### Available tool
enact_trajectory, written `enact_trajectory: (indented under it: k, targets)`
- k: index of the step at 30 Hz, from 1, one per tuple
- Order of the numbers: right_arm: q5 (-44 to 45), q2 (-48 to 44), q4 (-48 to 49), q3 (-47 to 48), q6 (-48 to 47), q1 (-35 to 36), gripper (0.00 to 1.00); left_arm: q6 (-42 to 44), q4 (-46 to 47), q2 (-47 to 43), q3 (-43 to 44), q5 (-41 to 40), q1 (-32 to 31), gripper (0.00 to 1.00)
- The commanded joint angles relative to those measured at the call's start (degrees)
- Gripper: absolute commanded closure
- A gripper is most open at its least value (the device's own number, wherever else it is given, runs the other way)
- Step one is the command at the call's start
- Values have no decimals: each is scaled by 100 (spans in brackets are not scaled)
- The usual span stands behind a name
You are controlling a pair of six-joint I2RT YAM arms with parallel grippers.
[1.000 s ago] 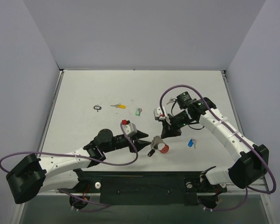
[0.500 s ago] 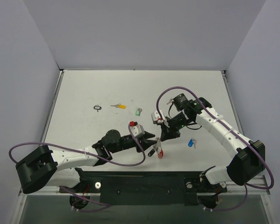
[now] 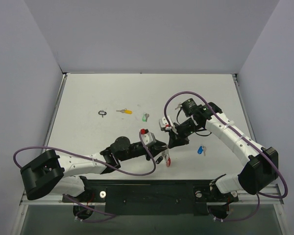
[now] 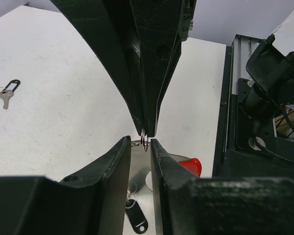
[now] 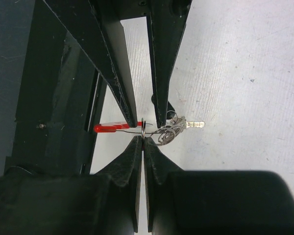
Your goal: Put the keys on the keyring
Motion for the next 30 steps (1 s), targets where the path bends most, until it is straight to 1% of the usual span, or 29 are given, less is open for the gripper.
enact_trajectory:
  k: [1,3,10,13,23,27,28,29,30]
  targets:
    - [-331,28,-275,-23,-103,50,100,91,226,12,286,-59,-44,71]
    - [-331,19,-275,-14,-112,41,100,126,86,21,364,-50,-71,73]
    - [-331,19,-275,-14,-121,68,100,223,-73,100,444,-15,-115,73]
    - [-340,28,-283,-14,-112,76,100,249,-152,117,479,12,-123,77]
    - [-331,28,-283,-14,-121,94,100,328,-407,38,479,-50,-123,76]
    - [-322,28,-283,-14,-112,94,100,337,-433,38,479,-15,-123,84]
    - [-331,19,-283,-5,-112,94,100,346,-468,38,505,-6,-123,89]
    - [-331,19,-283,-5,-121,94,100,346,-477,38,506,-14,-123,96]
    - [-331,19,-283,-14,-112,94,100,346,-477,30,497,-15,-115,100]
